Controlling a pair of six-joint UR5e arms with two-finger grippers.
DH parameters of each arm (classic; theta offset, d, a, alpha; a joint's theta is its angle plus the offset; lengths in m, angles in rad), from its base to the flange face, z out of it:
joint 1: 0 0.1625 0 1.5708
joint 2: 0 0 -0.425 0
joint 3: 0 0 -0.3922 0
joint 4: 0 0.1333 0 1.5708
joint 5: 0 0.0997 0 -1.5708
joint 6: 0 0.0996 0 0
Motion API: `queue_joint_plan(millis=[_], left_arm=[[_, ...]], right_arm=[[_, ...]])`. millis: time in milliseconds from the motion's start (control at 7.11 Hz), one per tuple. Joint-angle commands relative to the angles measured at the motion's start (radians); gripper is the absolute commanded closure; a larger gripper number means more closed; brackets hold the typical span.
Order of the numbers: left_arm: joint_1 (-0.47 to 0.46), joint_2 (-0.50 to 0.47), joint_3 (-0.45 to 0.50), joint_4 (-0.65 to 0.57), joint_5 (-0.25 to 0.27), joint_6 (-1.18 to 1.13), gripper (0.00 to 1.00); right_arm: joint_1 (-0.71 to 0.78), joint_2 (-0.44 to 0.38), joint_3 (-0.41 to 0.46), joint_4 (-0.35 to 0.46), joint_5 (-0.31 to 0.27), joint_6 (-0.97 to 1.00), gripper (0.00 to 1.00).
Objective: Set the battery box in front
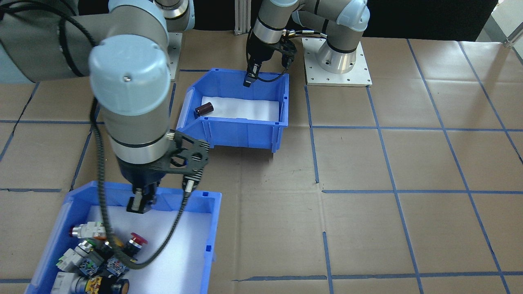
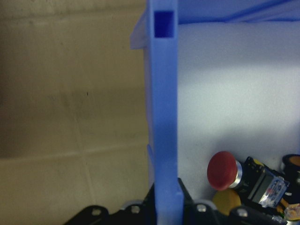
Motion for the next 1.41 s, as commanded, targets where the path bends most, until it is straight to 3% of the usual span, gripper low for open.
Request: queue_joint_plan(millis=[0, 281, 422, 562, 844, 1125, 1266], left_arm=[[0.243, 0.059, 0.010, -0.105, 0.004, 0.267, 1.00], [0.498, 0.113, 0.060, -0.297, -0.036, 0.560, 1.00], [0.574, 0.086, 0.138, -0.386, -0.071, 0.633, 1.00], [0.591, 0.025, 0.228, -0.434, -0.078, 0.684, 1.00], [0.581, -0.197, 0.471, -0.447, -0.107, 0.654, 1.00], [0.479, -0.357, 0.624, -0.438, -0.112, 0.486, 1.00], [0.417, -0.432, 0.693, -0.418, -0.112, 0.374, 1.00]], right_arm=[[-0.153, -0.131, 0.154, -0.016, 0.016, -0.166, 1.00], [-0.259, -0.250, 0.305, -0.053, 0.062, -0.298, 1.00], [-0.296, -0.299, 0.383, -0.095, 0.074, -0.378, 1.00], [-0.343, -0.353, 0.472, -0.158, 0.077, -0.453, 1.00], [-0.446, -0.454, 0.640, -0.238, 0.122, -0.586, 1.00], [-0.482, -0.582, 0.814, -0.284, 0.126, -0.601, 1.00], [-0.483, -0.605, 0.862, -0.316, 0.123, -0.602, 1.00]])
